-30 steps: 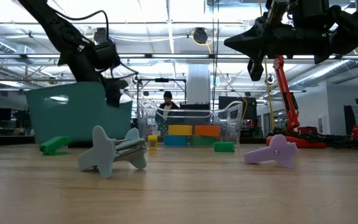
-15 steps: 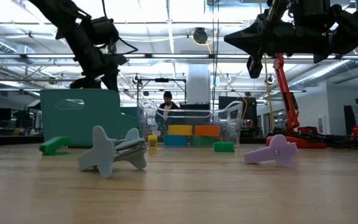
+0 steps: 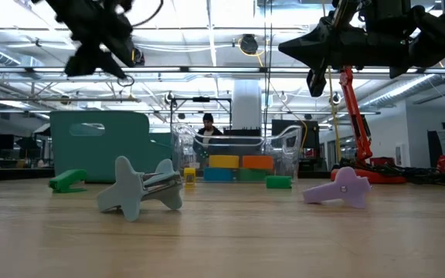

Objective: Pick and place Stapler, Stapler remover, tape
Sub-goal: Put the left green stapler remover into the green bin

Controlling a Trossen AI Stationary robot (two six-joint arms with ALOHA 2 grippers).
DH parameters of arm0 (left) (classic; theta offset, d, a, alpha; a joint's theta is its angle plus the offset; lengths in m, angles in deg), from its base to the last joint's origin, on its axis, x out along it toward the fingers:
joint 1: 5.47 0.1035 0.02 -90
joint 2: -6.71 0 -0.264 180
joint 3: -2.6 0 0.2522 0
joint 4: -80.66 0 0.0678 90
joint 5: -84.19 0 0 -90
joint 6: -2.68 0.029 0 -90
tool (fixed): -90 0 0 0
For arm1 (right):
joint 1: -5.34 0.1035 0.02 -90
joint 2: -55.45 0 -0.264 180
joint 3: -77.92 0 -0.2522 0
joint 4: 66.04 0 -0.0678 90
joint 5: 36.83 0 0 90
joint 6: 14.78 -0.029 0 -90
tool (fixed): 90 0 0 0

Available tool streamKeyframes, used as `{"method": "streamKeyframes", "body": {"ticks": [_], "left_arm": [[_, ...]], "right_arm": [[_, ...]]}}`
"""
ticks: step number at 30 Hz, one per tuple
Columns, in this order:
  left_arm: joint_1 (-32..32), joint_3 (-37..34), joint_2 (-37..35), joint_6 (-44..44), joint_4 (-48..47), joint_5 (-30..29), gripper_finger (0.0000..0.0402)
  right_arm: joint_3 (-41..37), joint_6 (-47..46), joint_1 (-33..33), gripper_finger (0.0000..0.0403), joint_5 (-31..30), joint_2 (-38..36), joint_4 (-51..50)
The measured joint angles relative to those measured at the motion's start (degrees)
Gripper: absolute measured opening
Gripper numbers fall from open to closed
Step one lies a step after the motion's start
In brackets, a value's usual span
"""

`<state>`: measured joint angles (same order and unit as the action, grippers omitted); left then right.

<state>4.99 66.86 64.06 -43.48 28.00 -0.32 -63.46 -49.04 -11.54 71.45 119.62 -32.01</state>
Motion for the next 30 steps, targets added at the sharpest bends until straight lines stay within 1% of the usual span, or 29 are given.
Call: {"method": "streamKeyframes", "body": {"ticks": [4,7,10,13,19,23,26,30], "left_arm": [[-11.69,0.0,0.69,-6.95,-0.3,-5.45,0.0106],[-18.69,-0.02,2.86,-13.09,-1.27,-8.94,0.0096],[-24.23,-0.04,5.98,-18.35,-1.87,-11.69,0.0093],[-28.3,-0.04,10.18,-22.29,-1.99,-13.46,0.0093],[-32.61,-0.04,18.85,-27.19,-2.01,-14.12,0.0093],[-32.83,-0.06,23.46,-30.81,-2.07,-15.88,0.0093],[-32.85,-0.07,26.0,-31.14,-1.5,-16.36,0.0095],[-32.85,-0.14,27.76,-32.97,-1.56,-17.43,0.0121]], "right_arm": [[0.0,0.0,0.0,0.0,0.01,0.02,0.0],[0.0,0.0,0.0,0.0,0.02,0.01,0.0],[-0.01,0.06,0.0,0.0,0.04,0.02,0.01],[-0.02,0.6,0.01,0.0,0.07,0.02,0.0],[-0.02,0.93,0.04,0.0,0.11,0.02,-0.06],[-0.02,1.56,0.09,0.0,0.13,0.02,-0.37],[-0.02,2.13,0.11,0.0,1.04,0.02,-0.69],[-0.02,2.42,0.11,0.0,1.44,0.02,-1.09]]}}
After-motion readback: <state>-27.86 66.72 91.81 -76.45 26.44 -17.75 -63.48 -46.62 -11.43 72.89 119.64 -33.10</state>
